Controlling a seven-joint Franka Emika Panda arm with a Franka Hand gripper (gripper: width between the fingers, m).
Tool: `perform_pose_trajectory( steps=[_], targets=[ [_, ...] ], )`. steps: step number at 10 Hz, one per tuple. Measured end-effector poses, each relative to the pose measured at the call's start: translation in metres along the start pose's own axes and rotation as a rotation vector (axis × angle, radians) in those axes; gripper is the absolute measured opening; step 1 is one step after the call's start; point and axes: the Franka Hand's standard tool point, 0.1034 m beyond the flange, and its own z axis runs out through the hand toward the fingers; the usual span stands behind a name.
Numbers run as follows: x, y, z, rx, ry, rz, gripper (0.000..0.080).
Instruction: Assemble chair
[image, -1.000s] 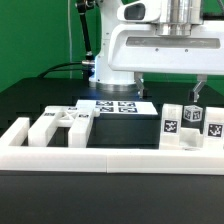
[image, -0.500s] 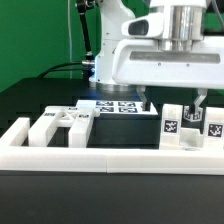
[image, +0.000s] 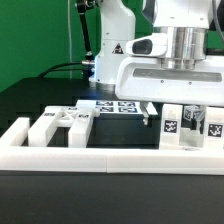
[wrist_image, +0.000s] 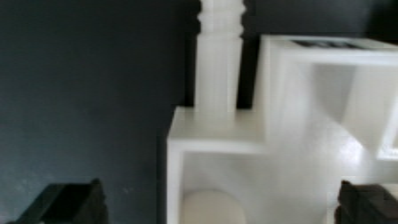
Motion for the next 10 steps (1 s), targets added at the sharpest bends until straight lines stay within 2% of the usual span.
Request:
perform_pose_trajectory(
  steps=[2,3,6,10],
  targets=[
    [0.000,0.001,0.001,-0.001,0.006,-0.002,0.0649],
    [0.000,0.003,0.007,-0.003,0.032,-0.005,0.0649],
    [-0.005,-0.002,0.020,-0.006,0.069,-0.021,0.0649],
    [-0.008,0.001,0.026,-0.010,0.068,-0.021,0.0649]
  ],
)
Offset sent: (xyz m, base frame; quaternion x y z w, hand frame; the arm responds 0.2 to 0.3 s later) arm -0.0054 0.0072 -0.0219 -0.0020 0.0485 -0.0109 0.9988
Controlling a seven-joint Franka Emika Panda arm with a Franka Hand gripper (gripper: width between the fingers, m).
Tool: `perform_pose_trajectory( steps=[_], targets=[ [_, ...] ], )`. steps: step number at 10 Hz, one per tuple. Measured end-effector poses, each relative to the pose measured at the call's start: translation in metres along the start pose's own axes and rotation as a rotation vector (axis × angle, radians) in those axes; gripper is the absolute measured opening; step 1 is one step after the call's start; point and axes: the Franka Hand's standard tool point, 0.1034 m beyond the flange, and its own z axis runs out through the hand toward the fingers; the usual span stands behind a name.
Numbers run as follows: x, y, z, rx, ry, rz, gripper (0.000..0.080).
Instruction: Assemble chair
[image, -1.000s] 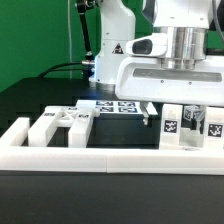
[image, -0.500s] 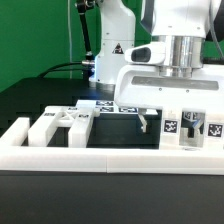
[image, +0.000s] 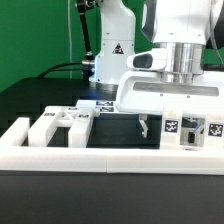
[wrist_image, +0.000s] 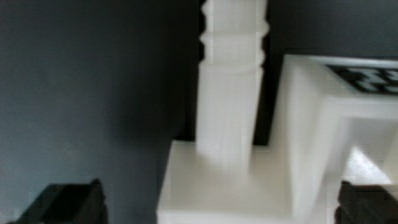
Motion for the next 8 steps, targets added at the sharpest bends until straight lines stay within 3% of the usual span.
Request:
perform_pose_trajectory(
  steps=[1,3,8],
  targets=[
    [0.0001,0.0003,0.0000,0.000,0.000,0.000,0.0621],
    [0.0002,0.0001,-0.0001,0.000,0.000,0.000,0.0353],
    [0.0019,-0.0001,-0.0017,0.001,0.004,0.001,0.0333]
  ],
)
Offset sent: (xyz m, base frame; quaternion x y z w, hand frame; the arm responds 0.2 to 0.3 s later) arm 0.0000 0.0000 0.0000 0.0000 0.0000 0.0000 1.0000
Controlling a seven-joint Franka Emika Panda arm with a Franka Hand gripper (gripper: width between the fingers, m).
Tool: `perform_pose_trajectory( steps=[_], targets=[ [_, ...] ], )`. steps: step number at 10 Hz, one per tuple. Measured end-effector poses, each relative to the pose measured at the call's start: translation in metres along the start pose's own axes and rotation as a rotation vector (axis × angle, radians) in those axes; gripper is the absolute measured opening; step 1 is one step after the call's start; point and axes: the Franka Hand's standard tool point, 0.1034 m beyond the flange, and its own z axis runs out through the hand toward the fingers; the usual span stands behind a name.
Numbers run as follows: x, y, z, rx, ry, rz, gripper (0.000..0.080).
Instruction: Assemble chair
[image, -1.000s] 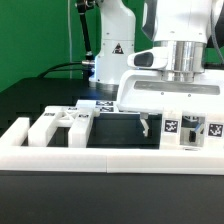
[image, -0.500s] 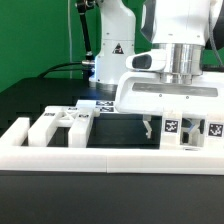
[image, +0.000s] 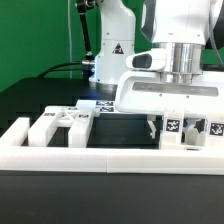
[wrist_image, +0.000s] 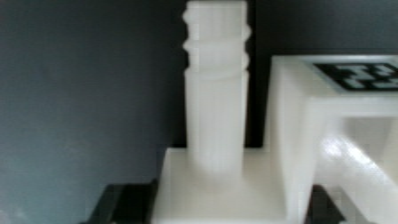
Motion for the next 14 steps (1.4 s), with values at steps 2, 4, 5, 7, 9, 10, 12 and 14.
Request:
perform_pose_trajectory(
  steps=[2,4,5,7,9,10,12,14],
  targets=[
    [0.003,0.004,-0.008,0.002,-0.003,-0.004,0.0333],
    [0.007,0.014,-0.024,0.008,-0.011,-0.009,0.0333],
    [0.006,0.019,-0.032,0.011,-0.040,-0.013,0.0333],
    [0.001,0.019,-0.028,0.008,-0.083,-0.011,0.0333],
    [-0.006,0.022,-0.030,0.003,-0.264,0.000,0.0333],
    [-0.007,0.027,-0.031,0.000,-0.343,0.010,0.0333],
    [-0.016,0.031,-0.048,0.000,-0.520,0.020,0.0333],
    [-0.010,0.035,-0.059,-0.003,-0.640,0.026,0.0333]
  ],
)
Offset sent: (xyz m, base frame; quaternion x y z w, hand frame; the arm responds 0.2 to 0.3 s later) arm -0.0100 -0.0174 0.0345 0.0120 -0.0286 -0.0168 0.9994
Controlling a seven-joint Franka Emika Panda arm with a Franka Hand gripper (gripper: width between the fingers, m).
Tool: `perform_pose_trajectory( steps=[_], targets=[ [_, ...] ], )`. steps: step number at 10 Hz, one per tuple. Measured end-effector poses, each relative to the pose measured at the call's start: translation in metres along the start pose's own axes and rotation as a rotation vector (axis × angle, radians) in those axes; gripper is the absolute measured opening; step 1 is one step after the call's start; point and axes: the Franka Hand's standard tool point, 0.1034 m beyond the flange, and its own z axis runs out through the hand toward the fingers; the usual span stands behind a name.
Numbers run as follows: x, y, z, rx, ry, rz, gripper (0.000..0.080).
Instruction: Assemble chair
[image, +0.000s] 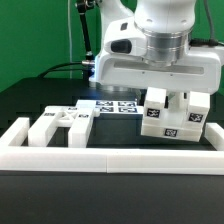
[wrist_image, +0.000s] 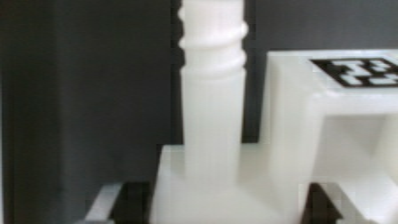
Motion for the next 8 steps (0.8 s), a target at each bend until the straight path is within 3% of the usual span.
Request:
perform_pose_trajectory(
  steps=[6,8],
  targets=[
    [-0.012,0.013,0.012,-0.037,-0.376,0.019,0.0333],
    [-0.028,0.020,0.012,-0.049,-0.552,0.026,0.0333]
  ],
)
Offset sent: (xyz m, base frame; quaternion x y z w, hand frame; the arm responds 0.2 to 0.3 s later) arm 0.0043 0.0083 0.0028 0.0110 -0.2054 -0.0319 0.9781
